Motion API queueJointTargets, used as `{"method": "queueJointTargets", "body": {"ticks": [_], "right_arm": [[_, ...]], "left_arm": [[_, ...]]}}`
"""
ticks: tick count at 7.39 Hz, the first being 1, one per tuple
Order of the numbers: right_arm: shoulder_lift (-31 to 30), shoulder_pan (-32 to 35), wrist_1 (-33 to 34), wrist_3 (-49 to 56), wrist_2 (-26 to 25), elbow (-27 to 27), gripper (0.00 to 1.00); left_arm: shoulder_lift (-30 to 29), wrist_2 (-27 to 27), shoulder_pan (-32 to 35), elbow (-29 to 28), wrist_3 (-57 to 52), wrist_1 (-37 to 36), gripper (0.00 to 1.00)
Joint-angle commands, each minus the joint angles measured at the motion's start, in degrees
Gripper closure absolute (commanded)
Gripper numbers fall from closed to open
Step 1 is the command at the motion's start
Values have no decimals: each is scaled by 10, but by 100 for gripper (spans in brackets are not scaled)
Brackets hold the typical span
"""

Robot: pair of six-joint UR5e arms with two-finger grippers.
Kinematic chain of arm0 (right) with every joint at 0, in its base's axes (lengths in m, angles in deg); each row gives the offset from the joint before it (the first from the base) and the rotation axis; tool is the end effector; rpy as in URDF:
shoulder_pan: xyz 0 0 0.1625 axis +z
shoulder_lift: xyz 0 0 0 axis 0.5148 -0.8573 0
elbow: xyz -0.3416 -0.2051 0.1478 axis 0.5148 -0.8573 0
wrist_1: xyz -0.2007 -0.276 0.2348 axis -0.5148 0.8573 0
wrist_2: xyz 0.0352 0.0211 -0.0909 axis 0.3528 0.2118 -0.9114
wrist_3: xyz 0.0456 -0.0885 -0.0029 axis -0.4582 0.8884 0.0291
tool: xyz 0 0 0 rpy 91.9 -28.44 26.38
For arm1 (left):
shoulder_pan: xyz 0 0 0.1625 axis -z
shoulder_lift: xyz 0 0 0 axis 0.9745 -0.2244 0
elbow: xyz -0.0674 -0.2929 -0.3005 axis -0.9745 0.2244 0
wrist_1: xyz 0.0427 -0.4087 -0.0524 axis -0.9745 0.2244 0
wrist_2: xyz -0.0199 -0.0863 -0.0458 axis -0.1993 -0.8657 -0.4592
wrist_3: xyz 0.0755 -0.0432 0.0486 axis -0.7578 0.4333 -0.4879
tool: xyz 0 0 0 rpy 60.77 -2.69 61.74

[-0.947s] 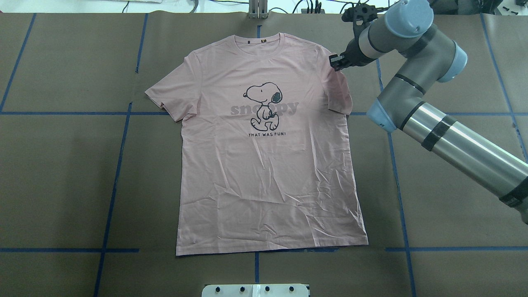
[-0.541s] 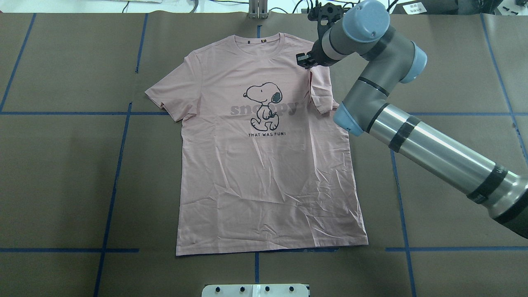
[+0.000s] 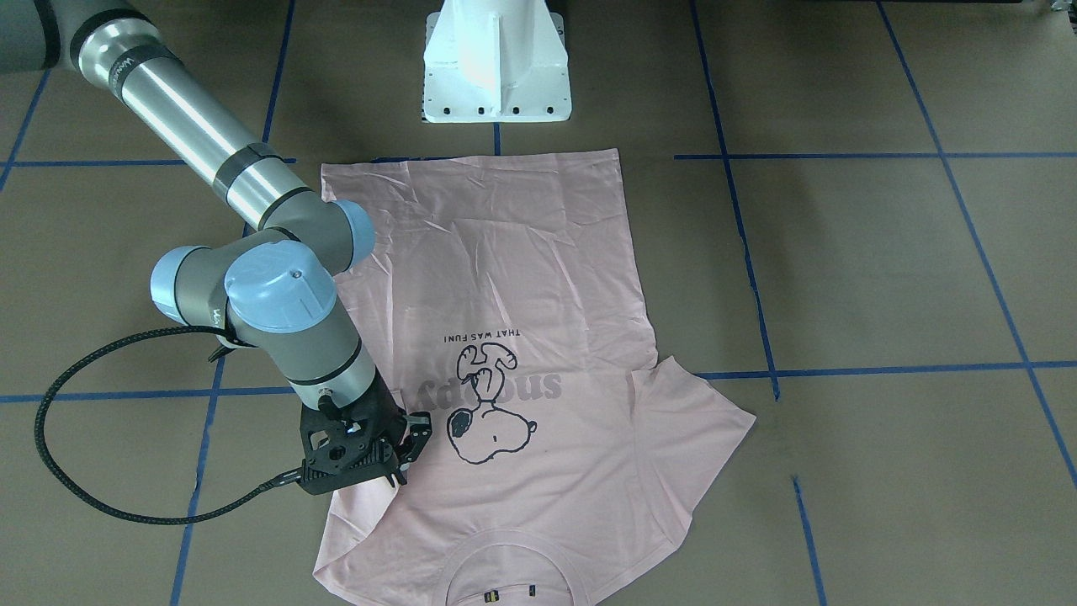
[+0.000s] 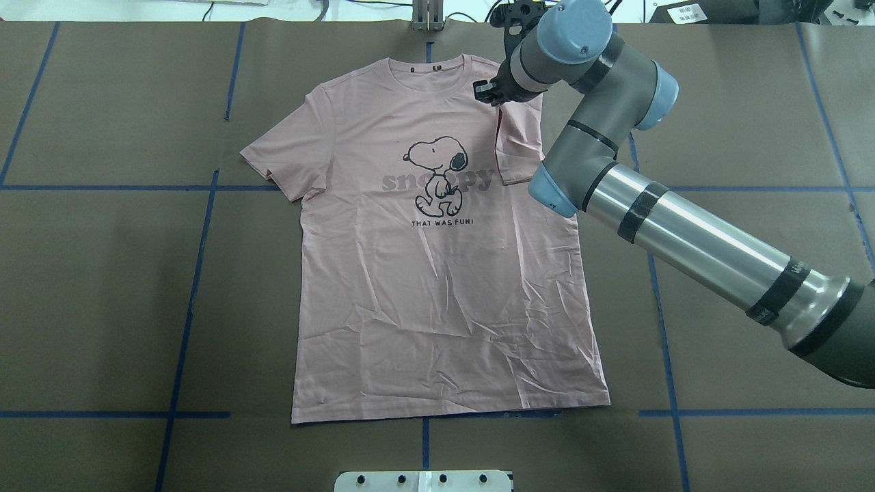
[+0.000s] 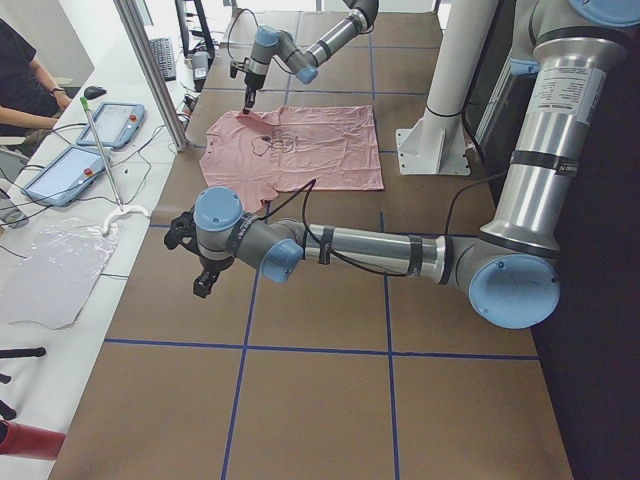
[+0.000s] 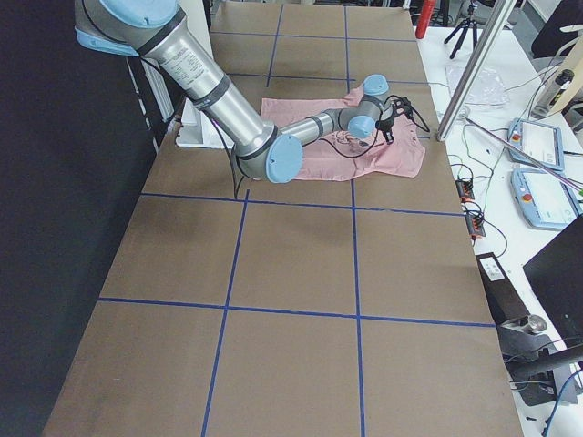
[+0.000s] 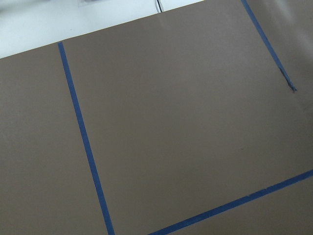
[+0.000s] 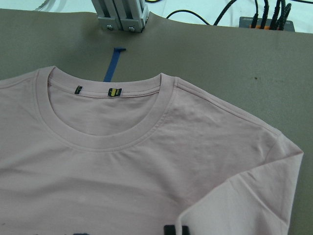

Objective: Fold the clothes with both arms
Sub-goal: 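Fold the sleeve inward across the shirt body with the right gripper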

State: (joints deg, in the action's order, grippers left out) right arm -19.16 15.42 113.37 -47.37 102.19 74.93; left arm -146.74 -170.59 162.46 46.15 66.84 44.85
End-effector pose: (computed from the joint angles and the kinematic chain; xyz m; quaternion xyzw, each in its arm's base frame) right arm -0.4983 -0.6762 0.2744 0.2253 -0.4310 -0.0063 0.8738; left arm -0.0123 -0.6002 0.5508 0.2054 0.4065 0.0979 0.8849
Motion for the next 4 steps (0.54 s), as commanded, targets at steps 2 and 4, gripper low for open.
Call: {"method": "queueJointTargets", "body": {"ticks": [2,4], "right_arm": [[9,-17,3,-74,-5,9,0],[1,-23,139,-126,32,95,0]], "left_arm": [[-13,1,0,-1,4,1,0],[-54,11,-56,6,158,17,0]]}}
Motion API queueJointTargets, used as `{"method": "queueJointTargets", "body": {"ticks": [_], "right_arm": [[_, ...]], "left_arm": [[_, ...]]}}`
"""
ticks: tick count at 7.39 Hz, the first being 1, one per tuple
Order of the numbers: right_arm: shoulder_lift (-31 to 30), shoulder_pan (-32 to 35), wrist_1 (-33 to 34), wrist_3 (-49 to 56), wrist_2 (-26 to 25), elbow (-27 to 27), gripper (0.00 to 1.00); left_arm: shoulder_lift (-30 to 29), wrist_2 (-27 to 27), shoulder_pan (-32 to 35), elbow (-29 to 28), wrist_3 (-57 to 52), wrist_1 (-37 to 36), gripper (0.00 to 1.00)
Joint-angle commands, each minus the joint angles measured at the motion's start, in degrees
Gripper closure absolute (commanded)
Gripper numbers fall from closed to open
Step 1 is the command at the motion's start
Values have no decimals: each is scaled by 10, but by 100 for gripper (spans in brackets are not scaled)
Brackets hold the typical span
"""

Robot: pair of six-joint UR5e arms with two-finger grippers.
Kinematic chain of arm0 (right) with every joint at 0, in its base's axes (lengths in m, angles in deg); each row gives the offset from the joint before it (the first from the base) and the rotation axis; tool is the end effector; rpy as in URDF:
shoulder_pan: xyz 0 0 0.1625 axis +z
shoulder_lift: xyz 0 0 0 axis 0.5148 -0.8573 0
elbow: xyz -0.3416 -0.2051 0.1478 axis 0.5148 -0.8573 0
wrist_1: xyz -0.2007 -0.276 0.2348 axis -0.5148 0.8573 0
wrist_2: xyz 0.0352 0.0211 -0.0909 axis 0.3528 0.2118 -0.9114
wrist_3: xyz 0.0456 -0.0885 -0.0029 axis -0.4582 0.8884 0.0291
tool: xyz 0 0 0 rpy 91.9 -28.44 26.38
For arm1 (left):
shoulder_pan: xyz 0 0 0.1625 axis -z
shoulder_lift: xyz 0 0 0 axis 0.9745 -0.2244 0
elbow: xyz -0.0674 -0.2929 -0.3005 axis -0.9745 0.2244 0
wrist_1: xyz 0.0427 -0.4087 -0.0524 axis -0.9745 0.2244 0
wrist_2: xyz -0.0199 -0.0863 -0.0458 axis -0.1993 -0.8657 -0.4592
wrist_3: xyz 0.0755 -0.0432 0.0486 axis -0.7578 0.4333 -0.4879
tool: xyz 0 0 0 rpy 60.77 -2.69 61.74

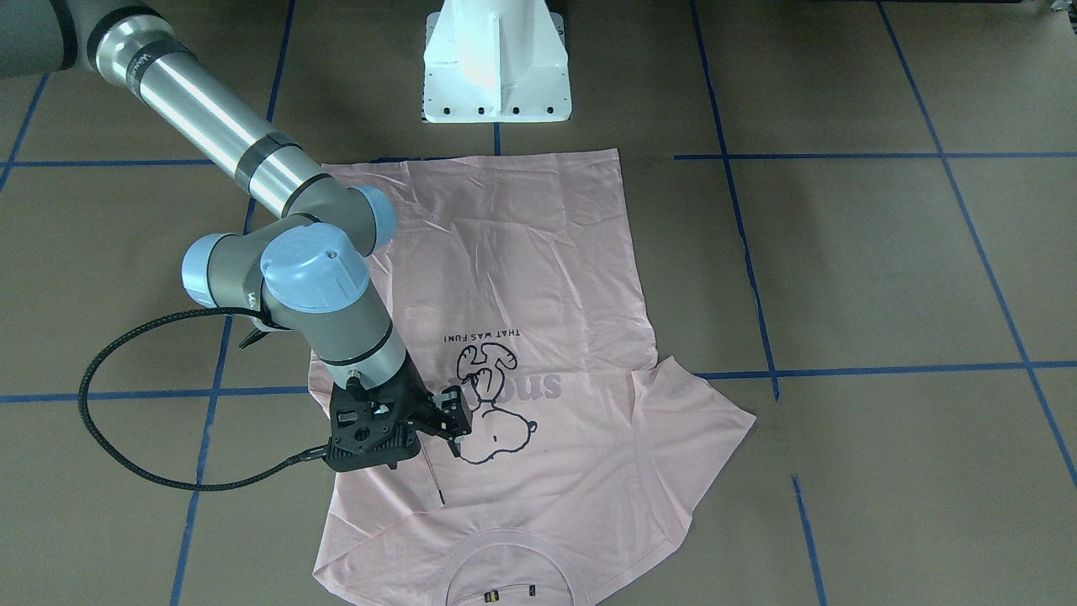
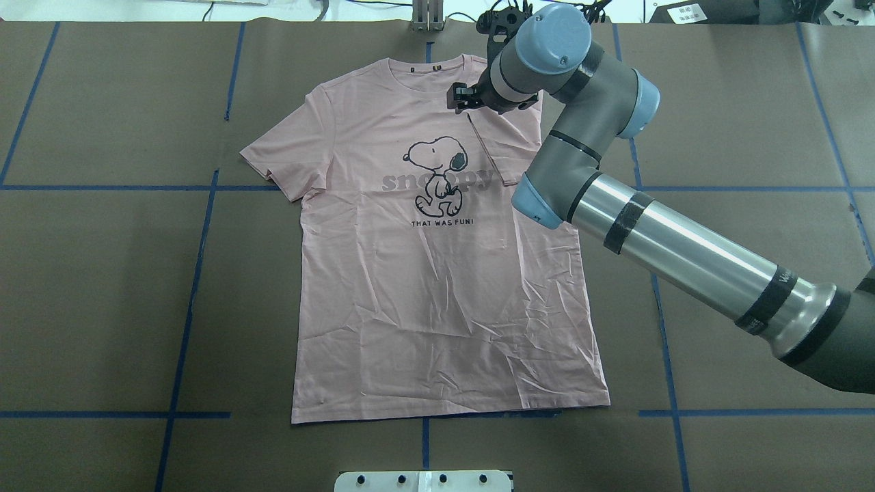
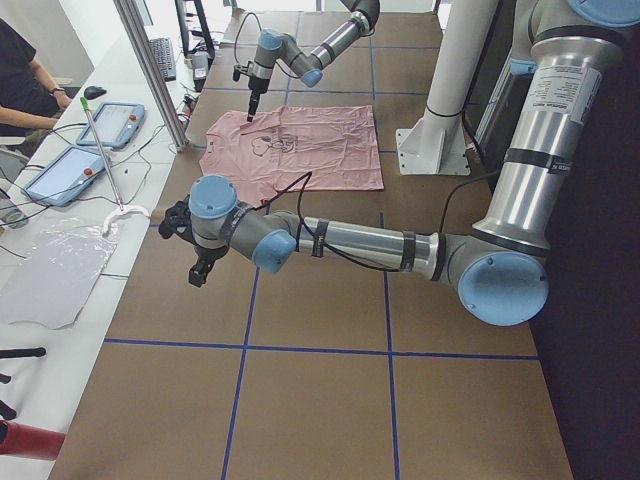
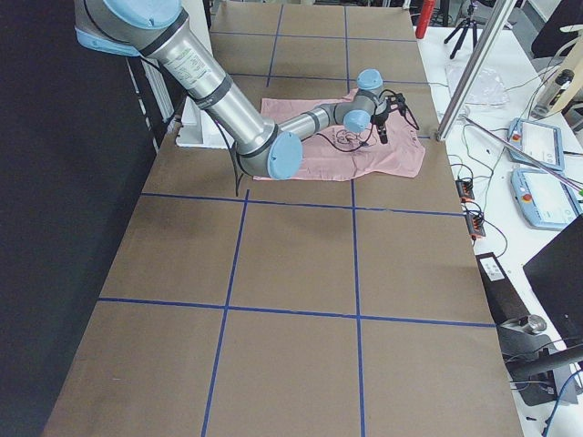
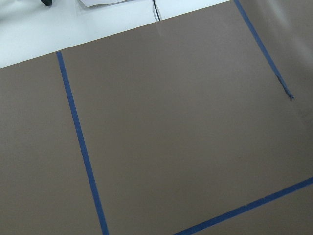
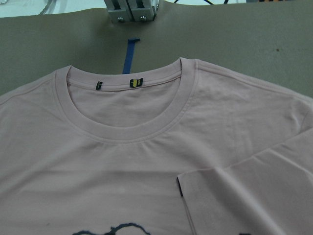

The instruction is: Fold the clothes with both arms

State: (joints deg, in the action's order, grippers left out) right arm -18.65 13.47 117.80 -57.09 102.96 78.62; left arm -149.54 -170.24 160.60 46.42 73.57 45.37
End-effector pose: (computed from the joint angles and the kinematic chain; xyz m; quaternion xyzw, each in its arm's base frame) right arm -0.5161 -0.6523 0.2450 0.1741 -0.4534 0.0501 0.8727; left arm 0.0088 -0.6185 0.5181 0.2029 0.4192 0.0718 0.8820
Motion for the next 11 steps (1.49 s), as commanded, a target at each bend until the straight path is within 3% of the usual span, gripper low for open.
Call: {"method": "queueJointTargets", "body": {"ticks": [1,3,5,7,8,11], "right_arm": [[-12,-2,235,-29,45,144,0],[-67,8,374,-16,61,276,0],[-162,53,385,98,101,352,0],[-213,92,378,186,142,364,0],[-226,95,377,200,139,364,0],[-227,96,377,195,139,365,0]], "left_arm": [[-46,58,-86,5,179,32,0],[-68,155,-181,5,344,84,0],[-87,257,-264,-2,426,135,0],[-110,352,-350,-9,497,129,0],[-132,387,-375,-47,507,130,0],[-146,409,-381,-99,507,136,1]]}}
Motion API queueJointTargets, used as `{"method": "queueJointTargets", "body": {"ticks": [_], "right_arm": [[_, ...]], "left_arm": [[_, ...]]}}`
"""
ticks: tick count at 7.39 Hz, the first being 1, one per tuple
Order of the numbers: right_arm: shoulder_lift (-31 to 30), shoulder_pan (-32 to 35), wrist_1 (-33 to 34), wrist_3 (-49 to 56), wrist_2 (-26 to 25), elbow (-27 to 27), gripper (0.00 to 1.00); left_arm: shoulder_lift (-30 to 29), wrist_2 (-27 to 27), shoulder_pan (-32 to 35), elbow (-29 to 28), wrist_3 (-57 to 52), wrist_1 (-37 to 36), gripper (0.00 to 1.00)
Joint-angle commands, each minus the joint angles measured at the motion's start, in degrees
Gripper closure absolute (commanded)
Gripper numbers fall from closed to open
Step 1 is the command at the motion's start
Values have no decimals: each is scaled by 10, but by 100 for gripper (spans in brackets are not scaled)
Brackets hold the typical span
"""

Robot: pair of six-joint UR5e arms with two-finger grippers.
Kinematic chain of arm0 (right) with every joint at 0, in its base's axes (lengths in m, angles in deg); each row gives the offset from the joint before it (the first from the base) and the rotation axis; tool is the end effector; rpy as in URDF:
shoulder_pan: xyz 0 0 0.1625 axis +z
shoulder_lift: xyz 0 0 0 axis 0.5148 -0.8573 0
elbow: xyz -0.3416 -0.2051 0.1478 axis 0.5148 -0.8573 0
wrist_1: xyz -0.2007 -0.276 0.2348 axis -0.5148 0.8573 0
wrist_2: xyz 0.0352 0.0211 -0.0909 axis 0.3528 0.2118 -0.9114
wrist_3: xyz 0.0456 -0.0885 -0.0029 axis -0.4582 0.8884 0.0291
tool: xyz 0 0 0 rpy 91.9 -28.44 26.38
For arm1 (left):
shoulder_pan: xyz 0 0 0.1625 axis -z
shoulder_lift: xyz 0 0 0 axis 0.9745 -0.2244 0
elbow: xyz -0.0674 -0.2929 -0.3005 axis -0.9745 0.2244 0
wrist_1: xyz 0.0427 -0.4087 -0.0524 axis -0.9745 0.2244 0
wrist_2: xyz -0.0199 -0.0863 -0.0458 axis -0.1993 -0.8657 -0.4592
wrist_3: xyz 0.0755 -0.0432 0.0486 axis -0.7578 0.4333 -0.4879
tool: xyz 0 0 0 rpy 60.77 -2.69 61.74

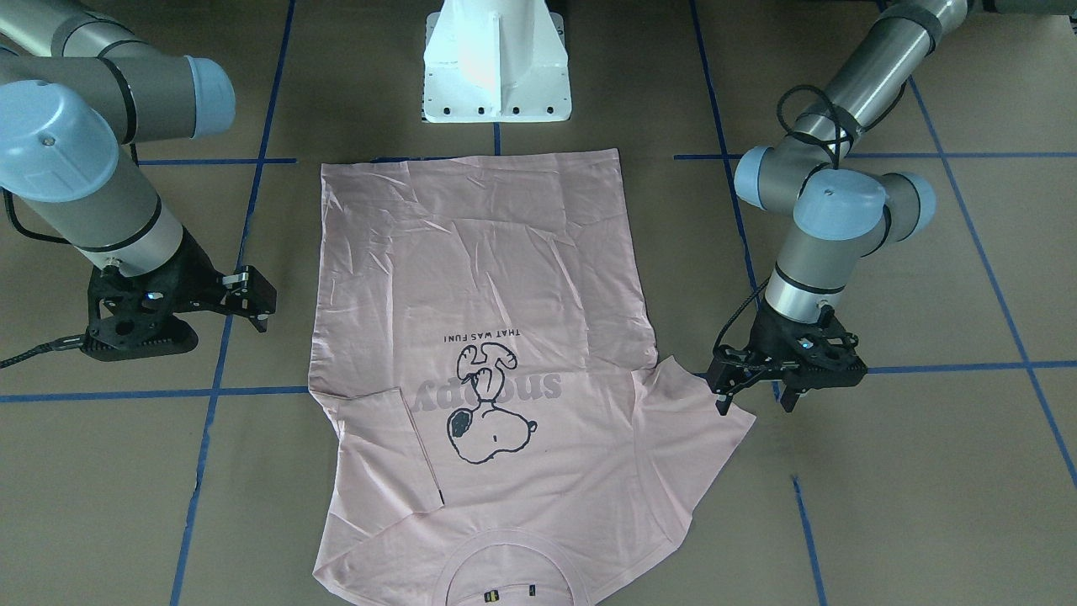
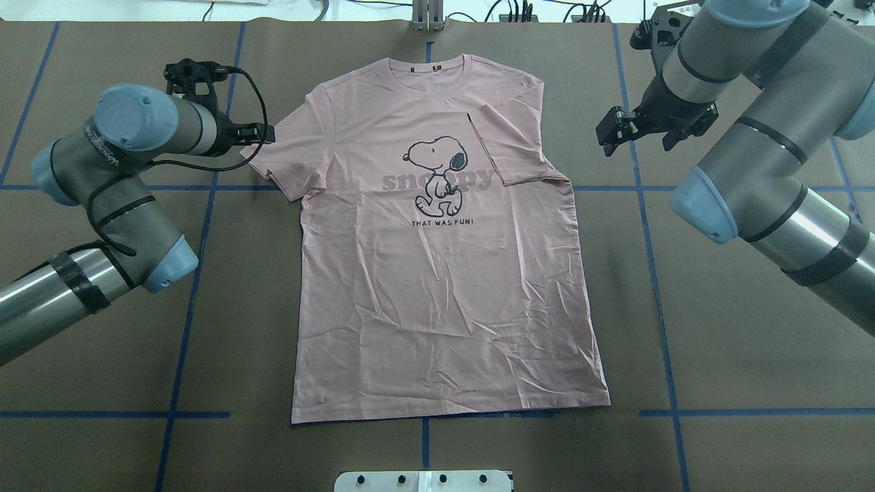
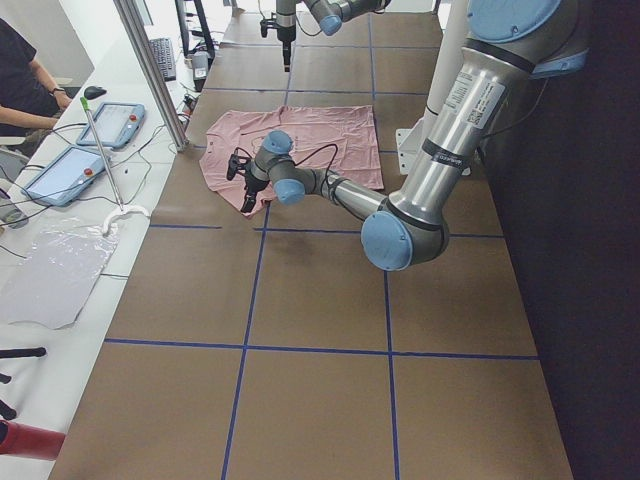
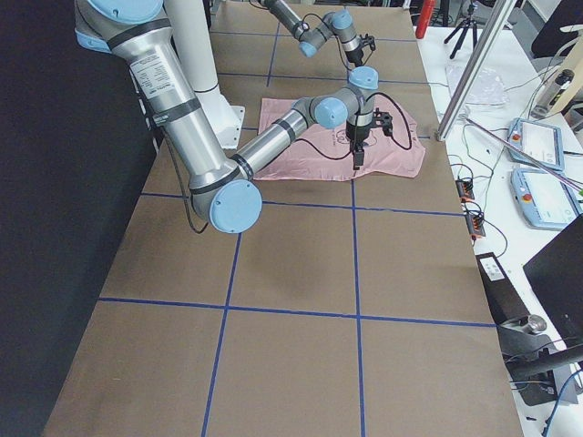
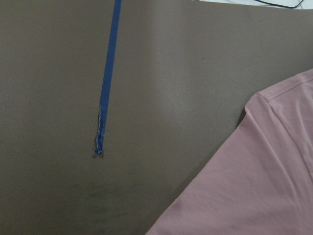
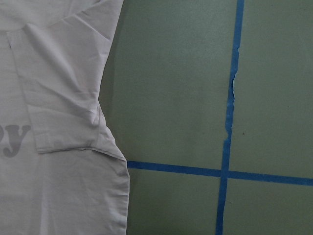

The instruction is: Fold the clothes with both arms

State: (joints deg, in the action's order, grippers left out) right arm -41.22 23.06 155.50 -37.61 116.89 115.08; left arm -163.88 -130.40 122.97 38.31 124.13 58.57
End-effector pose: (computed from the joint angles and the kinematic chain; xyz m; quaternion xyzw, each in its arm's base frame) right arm -0.3124 -0.5705 0.3178 0.0502 -0.3694 -0.0276 0.9275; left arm 0.4164 -0.6043 0.4152 0.2230 0.3932 -0.1177 0.8842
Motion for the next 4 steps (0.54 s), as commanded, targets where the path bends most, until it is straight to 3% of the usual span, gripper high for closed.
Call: {"method": "queueJointTargets", "body": {"ticks": [1,4], "right_arm": [[0,0,0,0,0,0,0],[0,0,0,-2,0,0,0]], "left_arm": [[-3,10,-8,-20,2,4,3],[-3,10,-16,-25,2,6,10]]}}
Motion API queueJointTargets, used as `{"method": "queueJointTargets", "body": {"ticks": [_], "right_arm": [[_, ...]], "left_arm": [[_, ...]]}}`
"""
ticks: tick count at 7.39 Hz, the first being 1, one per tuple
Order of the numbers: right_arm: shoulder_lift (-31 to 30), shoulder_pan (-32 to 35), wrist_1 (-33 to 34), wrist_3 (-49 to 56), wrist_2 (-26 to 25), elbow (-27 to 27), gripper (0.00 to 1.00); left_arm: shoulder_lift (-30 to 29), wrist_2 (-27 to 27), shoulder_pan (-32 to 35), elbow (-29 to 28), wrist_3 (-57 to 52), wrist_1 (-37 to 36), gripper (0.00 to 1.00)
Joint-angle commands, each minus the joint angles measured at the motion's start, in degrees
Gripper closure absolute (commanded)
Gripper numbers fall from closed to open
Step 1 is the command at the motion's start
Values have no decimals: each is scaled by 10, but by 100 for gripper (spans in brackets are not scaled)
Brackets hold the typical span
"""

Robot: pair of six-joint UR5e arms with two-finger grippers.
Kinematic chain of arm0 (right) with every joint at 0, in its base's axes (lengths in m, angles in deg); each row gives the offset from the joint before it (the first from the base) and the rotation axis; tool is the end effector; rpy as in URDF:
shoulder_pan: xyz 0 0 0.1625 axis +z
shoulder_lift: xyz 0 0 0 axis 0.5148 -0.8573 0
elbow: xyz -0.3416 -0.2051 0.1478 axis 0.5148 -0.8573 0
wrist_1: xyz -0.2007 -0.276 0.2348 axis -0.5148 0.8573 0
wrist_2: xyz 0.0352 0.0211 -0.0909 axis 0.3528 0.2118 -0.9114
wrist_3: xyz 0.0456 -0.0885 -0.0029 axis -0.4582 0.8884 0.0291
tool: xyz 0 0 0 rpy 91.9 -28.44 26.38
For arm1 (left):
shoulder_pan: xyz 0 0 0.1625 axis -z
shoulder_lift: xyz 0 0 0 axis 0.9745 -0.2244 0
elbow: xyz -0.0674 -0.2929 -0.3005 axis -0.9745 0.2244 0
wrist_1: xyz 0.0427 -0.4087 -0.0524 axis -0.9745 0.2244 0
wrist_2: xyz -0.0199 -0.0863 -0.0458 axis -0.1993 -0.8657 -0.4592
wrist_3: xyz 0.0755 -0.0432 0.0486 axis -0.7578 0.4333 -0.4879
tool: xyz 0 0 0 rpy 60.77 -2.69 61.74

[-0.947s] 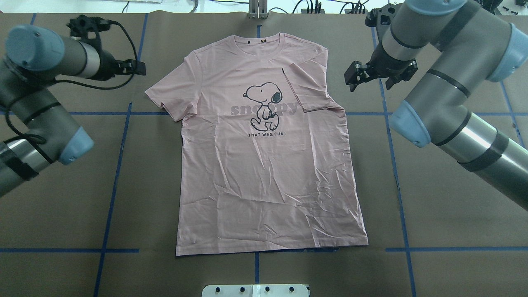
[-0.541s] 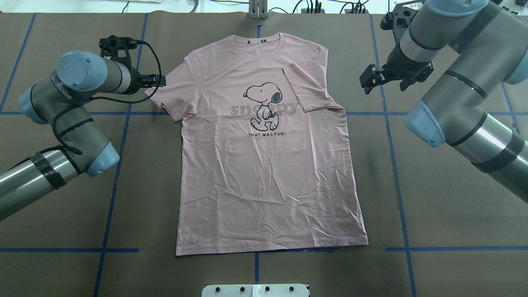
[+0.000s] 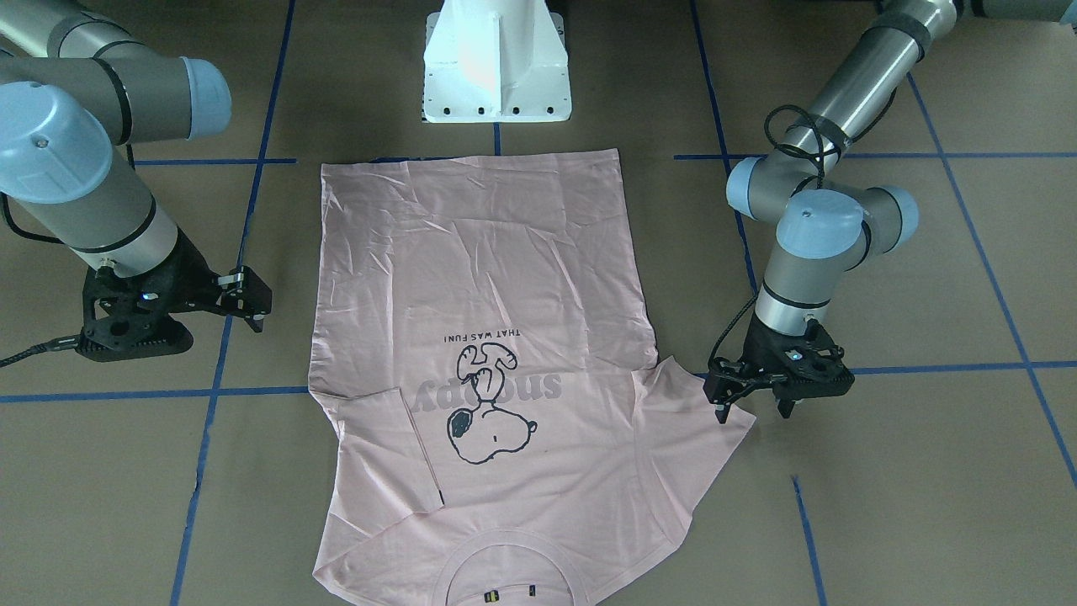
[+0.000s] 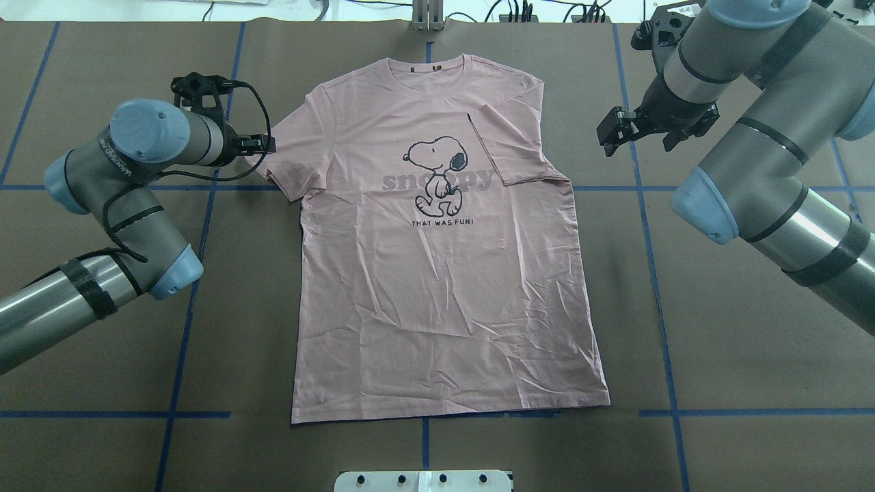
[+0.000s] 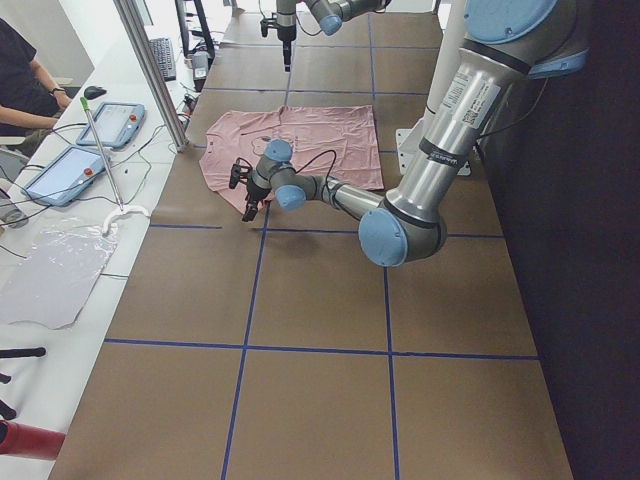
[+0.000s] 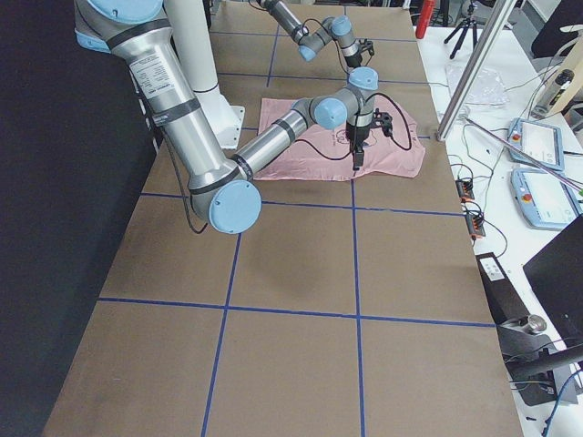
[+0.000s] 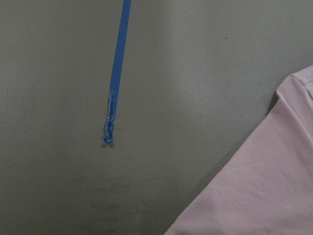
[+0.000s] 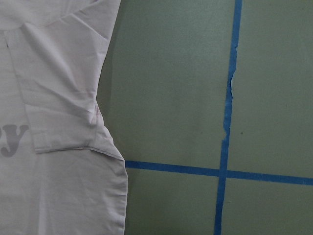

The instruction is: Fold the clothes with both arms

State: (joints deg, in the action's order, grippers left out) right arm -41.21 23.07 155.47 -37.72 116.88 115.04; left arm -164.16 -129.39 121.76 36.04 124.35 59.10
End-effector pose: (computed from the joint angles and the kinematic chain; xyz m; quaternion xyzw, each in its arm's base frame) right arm -0.3124 -0.5707 0.3180 0.0499 -0.3694 -0.0266 0.9275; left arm 0.4319 -0.6006 0.4311 0.2177 0.3825 -0.1155 0.8905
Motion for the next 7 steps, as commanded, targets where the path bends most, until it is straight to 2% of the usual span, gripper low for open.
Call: {"method": "queueJointTargets", "body": {"ticks": [1,3,4,7], "right_arm": [[1,0,0,-1,0,0,0],[2,0,0,-1,0,0,0],[2,0,1,-1,0,0,0],[3,-1,1,-1,0,-1,0]], "left_arm": [[0,0,-5,-2,0,1,11],[0,0,-5,-2,0,1,18],[-1,0,-5,-3,0,0,30],[-1,0,-5,-3,0,0,78]]}}
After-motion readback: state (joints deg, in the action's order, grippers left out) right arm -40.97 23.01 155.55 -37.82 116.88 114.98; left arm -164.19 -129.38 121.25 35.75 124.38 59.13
